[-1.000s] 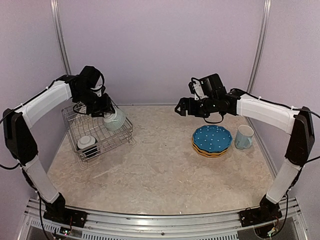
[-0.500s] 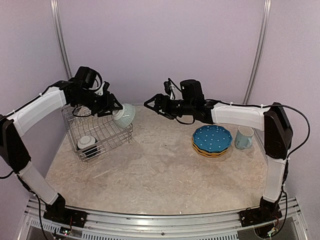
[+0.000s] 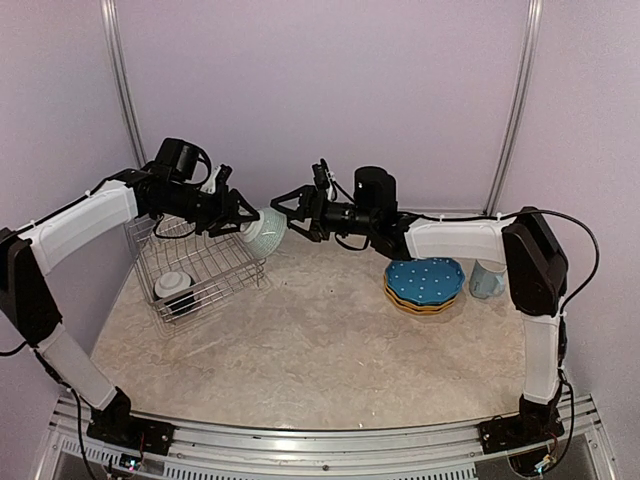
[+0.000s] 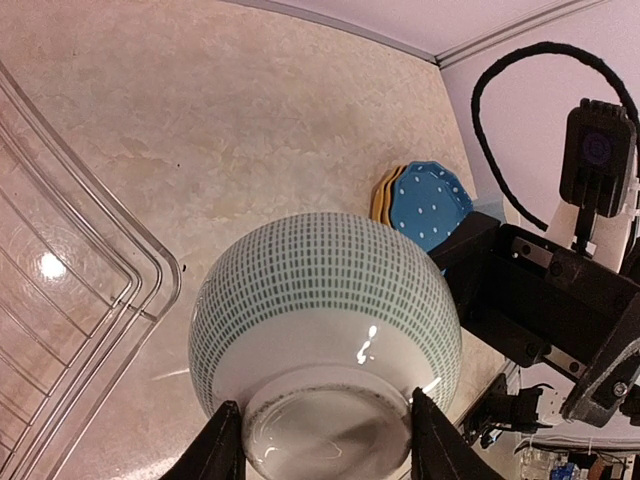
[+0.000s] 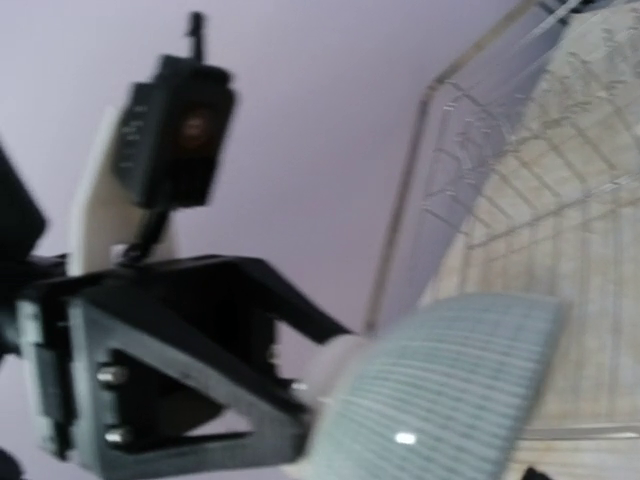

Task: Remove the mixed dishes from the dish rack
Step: Pass from the left arm to the right

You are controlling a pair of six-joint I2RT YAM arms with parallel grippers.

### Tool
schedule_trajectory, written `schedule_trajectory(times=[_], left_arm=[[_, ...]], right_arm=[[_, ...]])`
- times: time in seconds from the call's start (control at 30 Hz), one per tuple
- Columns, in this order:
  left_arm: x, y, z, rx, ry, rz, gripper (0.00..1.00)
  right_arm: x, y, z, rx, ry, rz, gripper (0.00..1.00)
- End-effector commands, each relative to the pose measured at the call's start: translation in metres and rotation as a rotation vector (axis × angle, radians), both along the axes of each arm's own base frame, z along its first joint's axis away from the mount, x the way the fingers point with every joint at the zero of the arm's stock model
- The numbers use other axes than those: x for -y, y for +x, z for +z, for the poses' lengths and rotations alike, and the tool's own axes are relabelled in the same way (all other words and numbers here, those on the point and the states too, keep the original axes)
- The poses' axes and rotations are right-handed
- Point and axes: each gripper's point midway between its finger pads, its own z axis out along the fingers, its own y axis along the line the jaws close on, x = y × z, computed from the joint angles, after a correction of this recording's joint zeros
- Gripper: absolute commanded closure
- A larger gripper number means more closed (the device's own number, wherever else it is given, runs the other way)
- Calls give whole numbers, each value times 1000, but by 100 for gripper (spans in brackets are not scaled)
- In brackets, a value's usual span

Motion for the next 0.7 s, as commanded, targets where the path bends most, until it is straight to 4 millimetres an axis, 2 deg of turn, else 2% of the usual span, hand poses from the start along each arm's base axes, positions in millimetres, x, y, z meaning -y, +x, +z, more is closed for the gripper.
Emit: schedule_trajectory(times=[0.0, 0.1, 0.33, 0.4, 0.57, 0.67], left_arm=[[10, 1, 23, 71, -70, -41, 68], [12, 1, 21, 70, -76, -55, 68], [18, 0, 19, 80, -85, -96, 68], [20, 0, 18, 79, -90, -107, 68], [26, -2, 15, 73, -95, -132, 68], [28, -4, 13, 78, -83, -139, 68]], right_arm=[[-6, -18, 14, 3, 88, 70, 20], [-6, -23, 18, -8, 126, 100, 30], [-4, -37, 24, -50, 230, 172, 42], [-5, -39, 25, -53, 238, 178, 48], [-2, -42, 33, -47, 270, 190, 76], [0, -44, 36, -29, 266, 182, 87]])
